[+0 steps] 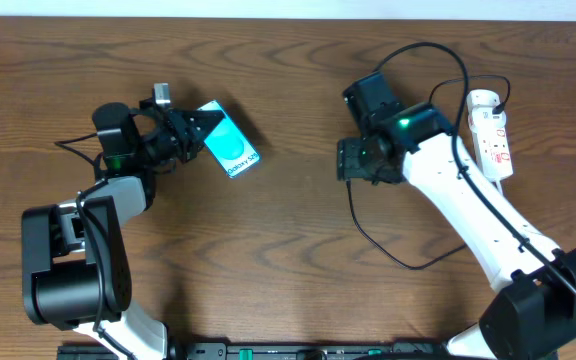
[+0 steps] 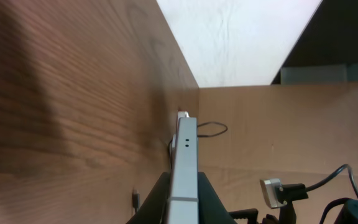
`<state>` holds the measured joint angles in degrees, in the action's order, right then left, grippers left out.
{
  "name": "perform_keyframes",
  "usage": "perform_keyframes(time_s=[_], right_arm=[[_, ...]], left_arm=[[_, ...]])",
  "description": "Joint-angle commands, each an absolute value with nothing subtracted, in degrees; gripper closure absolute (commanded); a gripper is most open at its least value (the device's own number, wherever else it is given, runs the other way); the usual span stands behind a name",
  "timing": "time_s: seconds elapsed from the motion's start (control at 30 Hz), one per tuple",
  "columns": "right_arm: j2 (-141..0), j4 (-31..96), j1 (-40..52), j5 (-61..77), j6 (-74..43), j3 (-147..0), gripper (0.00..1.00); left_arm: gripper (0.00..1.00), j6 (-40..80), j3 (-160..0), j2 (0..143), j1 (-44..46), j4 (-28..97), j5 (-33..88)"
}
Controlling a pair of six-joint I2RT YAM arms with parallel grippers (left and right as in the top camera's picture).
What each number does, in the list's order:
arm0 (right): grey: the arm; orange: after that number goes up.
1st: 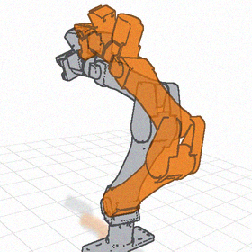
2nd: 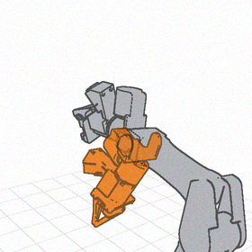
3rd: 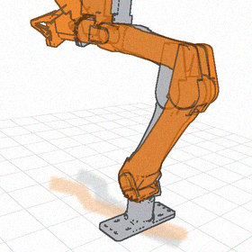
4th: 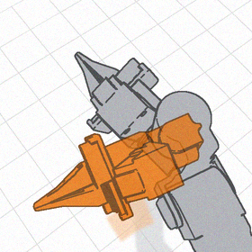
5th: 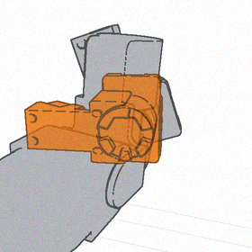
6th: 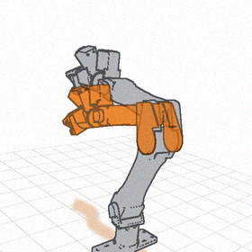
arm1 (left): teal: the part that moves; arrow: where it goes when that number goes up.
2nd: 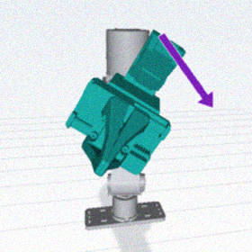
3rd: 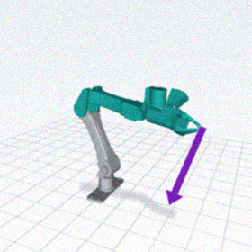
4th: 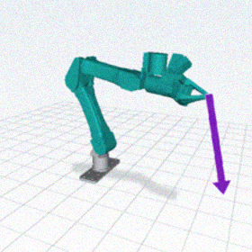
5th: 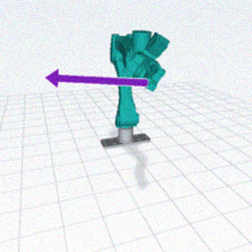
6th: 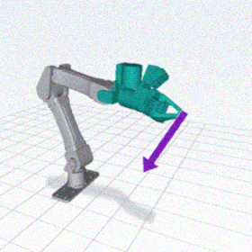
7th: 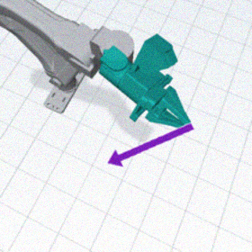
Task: Plug charger to phone and switch on socket
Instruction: 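Move the right gripper over the black cable's connector end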
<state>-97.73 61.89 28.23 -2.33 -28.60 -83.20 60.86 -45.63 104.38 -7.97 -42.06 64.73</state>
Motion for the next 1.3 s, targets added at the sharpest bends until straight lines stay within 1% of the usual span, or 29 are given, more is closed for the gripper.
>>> perform_keyframes(time_s=[0.0,0.07,0.13,0.17,0.2,0.53,0.77,0.83,0.97,1.27], right_arm=[[-101.25,61.93,29.89,-2.24,-26.89,-83.90,0.29],[-103.31,61.98,30.28,-2.31,-26.65,-83.90,0.29],[-105.69,62.08,30.55,-2.48,-26.70,-83.90,0.32],[-106.80,62.19,30.61,-2.61,-26.74,-83.90,0.38],[-107.61,62.19,30.76,-2.70,-27.00,-83.90,0.41],[-109.82,61.58,31.07,-6.96,-31.35,-83.88,0.39],[-110.63,58.37,30.94,-6.96,-32.82,-83.44,0.37],[-111.81,57.58,30.68,-6.96,-33.41,-83.44,0.38],[-114.65,56.75,30.20,-6.98,-34.11,-83.44,0.44],[-115.48,55.02,29.26,-6.98,-34.70,-83.42,0.42]], left_arm=[[0.92,61.60,-46.09,104.09,-6.92,-42.68,67.09],[0.93,61.60,-46.09,104.09,-6.44,-42.76,67.07],[0.92,61.58,-46.09,104.09,-6.28,-42.76,67.07],[0.93,61.60,-46.09,104.09,-6.28,-42.76,67.07],[0.93,61.60,-46.09,104.09,-6.31,-42.76,67.07],[0.93,61.45,-46.09,104.09,-6.28,-42.78,66.85],[0.92,61.14,-46.09,104.09,-6.28,-42.76,66.85],[0.92,61.14,-46.09,104.09,-6.28,-42.76,66.70],[0.92,61.14,-46.09,104.09,-6.28,-42.78,66.46],[0.92,61.12,-46.09,104.09,-6.28,-42.78,66.41]])
